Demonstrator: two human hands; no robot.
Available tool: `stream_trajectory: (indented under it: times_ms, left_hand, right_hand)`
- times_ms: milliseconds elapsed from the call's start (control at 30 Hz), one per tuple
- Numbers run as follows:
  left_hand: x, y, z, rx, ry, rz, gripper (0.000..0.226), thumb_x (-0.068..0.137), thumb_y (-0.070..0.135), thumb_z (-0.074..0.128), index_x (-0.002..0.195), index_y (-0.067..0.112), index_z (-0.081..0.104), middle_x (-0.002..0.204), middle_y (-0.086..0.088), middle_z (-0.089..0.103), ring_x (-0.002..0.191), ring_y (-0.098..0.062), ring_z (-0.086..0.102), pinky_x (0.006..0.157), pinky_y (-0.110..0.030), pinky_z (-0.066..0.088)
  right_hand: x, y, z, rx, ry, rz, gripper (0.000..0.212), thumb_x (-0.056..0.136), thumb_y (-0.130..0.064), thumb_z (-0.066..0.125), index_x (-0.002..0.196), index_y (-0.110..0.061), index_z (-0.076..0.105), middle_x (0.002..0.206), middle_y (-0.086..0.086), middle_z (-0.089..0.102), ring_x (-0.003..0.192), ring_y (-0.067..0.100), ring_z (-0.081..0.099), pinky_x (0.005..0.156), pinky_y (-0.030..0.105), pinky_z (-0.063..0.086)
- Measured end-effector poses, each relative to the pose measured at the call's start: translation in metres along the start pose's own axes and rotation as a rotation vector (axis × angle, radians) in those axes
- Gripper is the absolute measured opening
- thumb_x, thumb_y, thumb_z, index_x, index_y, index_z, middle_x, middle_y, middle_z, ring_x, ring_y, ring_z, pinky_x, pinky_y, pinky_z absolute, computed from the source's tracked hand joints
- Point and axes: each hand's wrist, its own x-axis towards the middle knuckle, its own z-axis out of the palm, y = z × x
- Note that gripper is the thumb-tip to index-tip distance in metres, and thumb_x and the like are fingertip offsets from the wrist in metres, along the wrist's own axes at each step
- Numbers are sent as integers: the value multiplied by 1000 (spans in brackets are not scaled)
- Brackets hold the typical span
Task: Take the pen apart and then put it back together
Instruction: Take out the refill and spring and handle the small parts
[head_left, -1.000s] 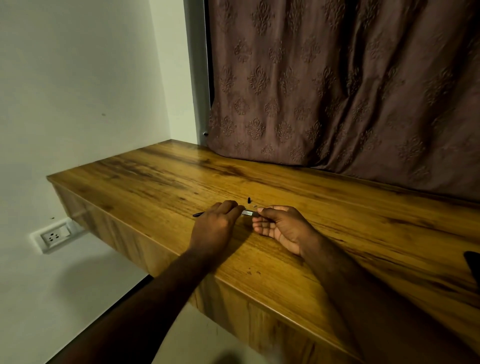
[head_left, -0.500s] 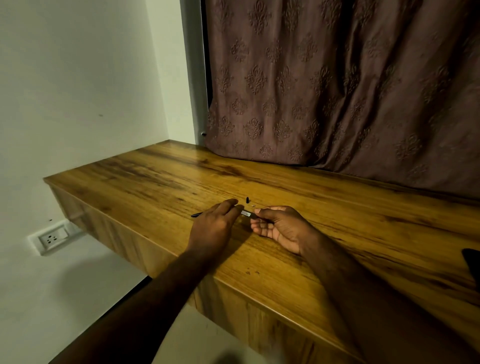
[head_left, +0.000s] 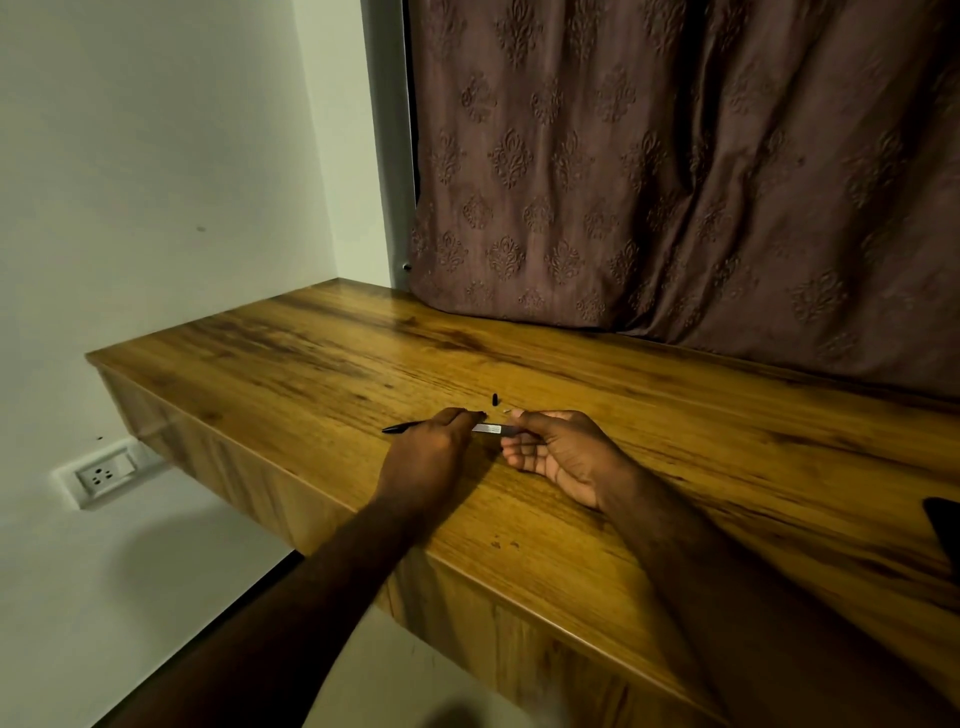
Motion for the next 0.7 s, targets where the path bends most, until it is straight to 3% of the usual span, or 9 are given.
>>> stream_trajectory:
  times_ms: [100, 233, 367, 433, 600, 700]
  left_hand:
    - [0, -1, 1, -18, 9, -9, 34, 92, 21, 51, 125, 18, 60, 117, -5, 66, 91, -27, 66, 70, -37, 52]
    - [-2, 2, -3, -117, 31, -42, 64, 86, 55, 22, 119, 19, 63, 112, -4, 68, 89, -25, 66, 71, -38, 53]
    - [-4, -3, 1, -151, 62, -37, 37, 92, 47, 46, 113, 21, 62, 102, 0, 68, 81, -19, 65, 65, -37, 53]
    - [-4, -3, 1, -144, 68, -59, 34, 93, 46, 50, 112, 22, 62, 100, 1, 68, 79, -17, 64, 64, -35, 53]
    - [-4, 3, -6, -213, 82, -93, 61, 86, 59, 26, 110, 18, 64, 99, -3, 68, 81, -22, 64, 65, -34, 50]
    - [-3, 1, -5, -206, 90, -91, 53, 88, 55, 31, 107, 19, 64, 96, -3, 68, 79, -23, 64, 64, -35, 50]
  right_hand:
    - [0, 0, 0, 22, -2, -9, 30, 94, -24, 59, 93, 6, 65, 72, 16, 66, 58, 19, 64, 53, 25, 56]
    - [0, 0, -1, 51, 5, -5, 36, 95, -31, 56, 93, 4, 63, 75, 19, 66, 60, 19, 67, 53, 27, 57]
    - [0, -1, -3, 94, 10, -27, 36, 96, -27, 55, 103, 7, 62, 76, 18, 66, 60, 21, 66, 56, 28, 58]
    - [0, 0, -5, 102, 10, -48, 34, 95, -21, 55, 110, 9, 61, 77, 18, 66, 63, 21, 66, 58, 28, 58]
    - [1, 0, -5, 116, -7, -80, 27, 91, -11, 58, 108, 9, 62, 78, 18, 64, 66, 22, 66, 60, 29, 58]
    - [1, 0, -5, 110, -7, -85, 15, 90, -6, 60, 99, 5, 63, 78, 18, 64, 64, 21, 65, 57, 27, 57]
